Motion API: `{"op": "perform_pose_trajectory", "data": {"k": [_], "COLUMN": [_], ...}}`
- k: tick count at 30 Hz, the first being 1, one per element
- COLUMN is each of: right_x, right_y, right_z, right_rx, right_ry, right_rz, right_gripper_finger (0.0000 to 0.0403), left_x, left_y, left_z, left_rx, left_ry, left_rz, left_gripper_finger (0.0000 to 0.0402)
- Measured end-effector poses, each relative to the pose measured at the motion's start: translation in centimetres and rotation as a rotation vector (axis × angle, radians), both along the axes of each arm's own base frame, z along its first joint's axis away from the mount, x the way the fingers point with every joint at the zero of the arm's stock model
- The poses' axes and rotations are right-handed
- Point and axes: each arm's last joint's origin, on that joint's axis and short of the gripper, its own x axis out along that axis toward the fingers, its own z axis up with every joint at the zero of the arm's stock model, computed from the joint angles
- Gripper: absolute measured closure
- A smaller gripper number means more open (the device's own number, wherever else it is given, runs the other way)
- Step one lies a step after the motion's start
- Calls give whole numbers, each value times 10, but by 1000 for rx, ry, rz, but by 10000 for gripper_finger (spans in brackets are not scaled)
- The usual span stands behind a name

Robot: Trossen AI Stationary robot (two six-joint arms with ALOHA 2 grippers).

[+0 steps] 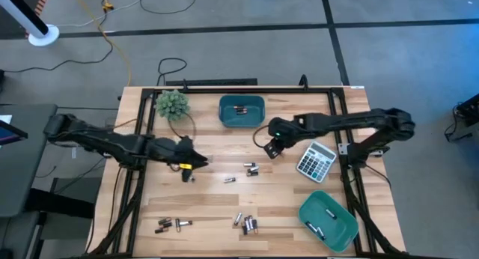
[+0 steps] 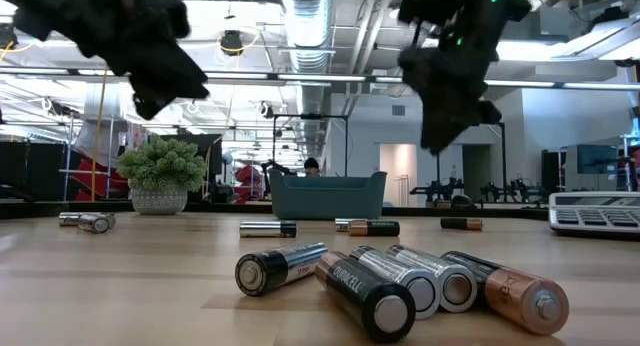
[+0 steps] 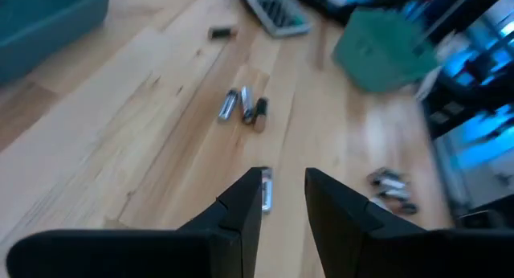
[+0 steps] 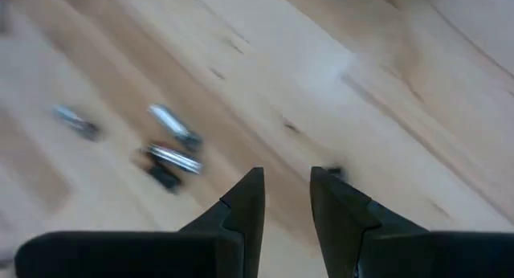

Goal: Sort batteries
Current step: Put the black battery into the blue bin

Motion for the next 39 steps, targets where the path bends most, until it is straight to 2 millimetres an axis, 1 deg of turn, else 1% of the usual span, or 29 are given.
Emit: {"op": "perform_pose_trajectory", "data": {"k": [4,6,9,13,17,21,23,25,27,29,34,37,39], "right_x": [7,10,13,19,23,28,29,30,30,28,19,11,3], "right_y": [-14,-18,-21,-22,-21,-19,-18,-16,-16,-15,-18,-18,-17], "right_z": [-13,-23,-40,-61,-83,-103,-109,-111,-108,-102,-71,-39,-21], "right_rx": [14,26,58,70,125,142,146,150,146,144,136,120,111], "right_ry": [138,200,273,349,410,472,491,494,486,464,363,266,226], "right_rz": [-4,15,49,98,140,166,174,190,199,199,159,114,86], "right_gripper_finger": [285,284,284,284,284,286,297,325,367,386,390,393,394], "left_x": [-21,-28,-36,-40,-40,-40,-40,-40,-41,-42,-44,-44,-44], "left_y": [3,4,6,7,7,7,7,7,7,8,8,8,8], "left_z": [5,6,7,7,6,5,5,4,3,0,-4,-5,-5], "left_rx": [-19,-28,-33,-40,-37,-35,-36,-35,-18,22,51,36,38], "left_ry": [-67,-95,-91,-81,-67,-56,-59,-54,-39,-9,43,49,54], "left_rz": [2,4,30,46,47,47,47,47,42,28,19,26,26], "left_gripper_finger": [310,310,310,310,310,310,310,310,310,310,310,310,310]}}
